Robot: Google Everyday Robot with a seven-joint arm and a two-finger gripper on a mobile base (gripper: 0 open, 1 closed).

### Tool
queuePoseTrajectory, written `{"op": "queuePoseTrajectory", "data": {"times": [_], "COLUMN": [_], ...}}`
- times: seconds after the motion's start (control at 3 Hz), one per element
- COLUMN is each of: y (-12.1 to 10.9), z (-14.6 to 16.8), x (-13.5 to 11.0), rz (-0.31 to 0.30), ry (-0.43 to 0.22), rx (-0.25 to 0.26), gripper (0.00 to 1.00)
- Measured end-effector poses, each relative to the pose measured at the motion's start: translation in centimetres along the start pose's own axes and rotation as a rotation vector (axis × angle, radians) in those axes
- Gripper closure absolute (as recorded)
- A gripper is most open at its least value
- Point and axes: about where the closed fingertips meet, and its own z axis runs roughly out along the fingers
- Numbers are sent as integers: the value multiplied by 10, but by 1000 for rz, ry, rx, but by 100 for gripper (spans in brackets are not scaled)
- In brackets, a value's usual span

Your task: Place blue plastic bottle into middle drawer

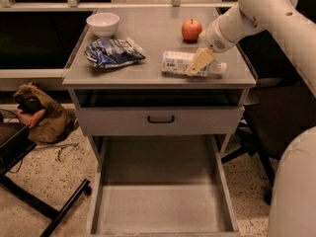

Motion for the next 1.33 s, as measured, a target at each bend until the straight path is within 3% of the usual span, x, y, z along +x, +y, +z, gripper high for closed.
{"op": "queuePoseTrajectory", "data": {"times": [1.0,1.33], "y": [6,27], "z": [-5,-40], "x": [-1,-8], "rz": [3,-1], "ry": [-13,-60], "rx": [6,34], "gripper": [88,100]}}
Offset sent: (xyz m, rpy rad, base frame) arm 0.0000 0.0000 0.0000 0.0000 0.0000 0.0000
